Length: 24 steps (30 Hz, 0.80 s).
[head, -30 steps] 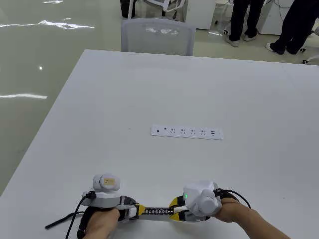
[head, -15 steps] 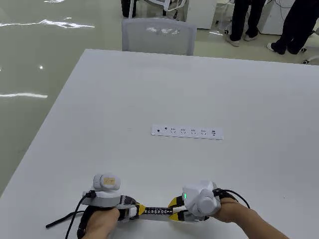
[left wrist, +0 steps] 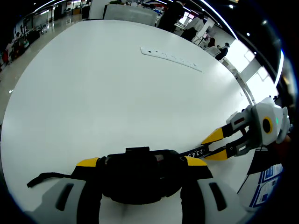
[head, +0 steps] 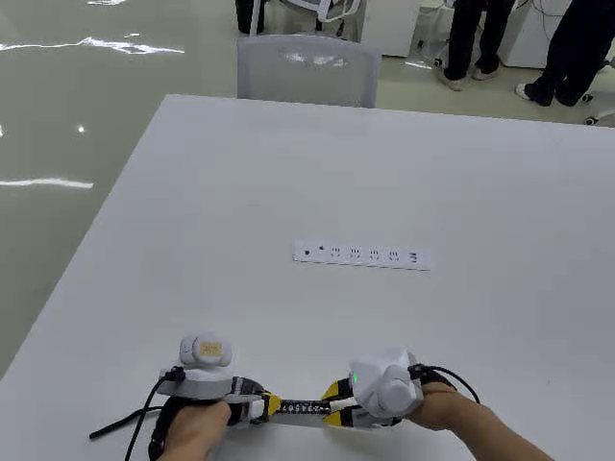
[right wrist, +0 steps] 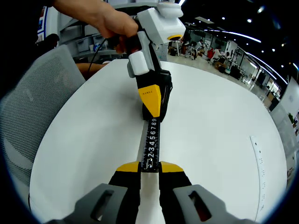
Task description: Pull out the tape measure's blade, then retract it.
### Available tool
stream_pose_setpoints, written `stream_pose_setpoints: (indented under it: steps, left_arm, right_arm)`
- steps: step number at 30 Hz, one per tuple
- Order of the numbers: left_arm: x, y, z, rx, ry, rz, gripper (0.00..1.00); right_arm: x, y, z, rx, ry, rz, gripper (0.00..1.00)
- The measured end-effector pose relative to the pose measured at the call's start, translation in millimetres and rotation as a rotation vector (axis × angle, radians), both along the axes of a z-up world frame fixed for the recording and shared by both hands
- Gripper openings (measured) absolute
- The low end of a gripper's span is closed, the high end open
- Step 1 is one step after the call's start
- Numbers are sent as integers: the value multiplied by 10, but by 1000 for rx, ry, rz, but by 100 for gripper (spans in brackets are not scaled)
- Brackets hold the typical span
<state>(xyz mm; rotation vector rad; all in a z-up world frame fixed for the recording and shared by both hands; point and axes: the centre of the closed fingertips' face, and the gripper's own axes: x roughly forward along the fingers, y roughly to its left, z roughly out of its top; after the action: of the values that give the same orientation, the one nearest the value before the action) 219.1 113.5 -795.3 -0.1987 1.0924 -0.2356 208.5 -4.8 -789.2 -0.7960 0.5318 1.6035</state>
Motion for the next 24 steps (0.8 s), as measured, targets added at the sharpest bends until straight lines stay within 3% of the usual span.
stream_pose_setpoints:
  steps: [24]
  left_arm:
    - [49,9,-39,-2,3,-11,65]
  right_arm:
    - [-17,94,-2,4,3,1,13]
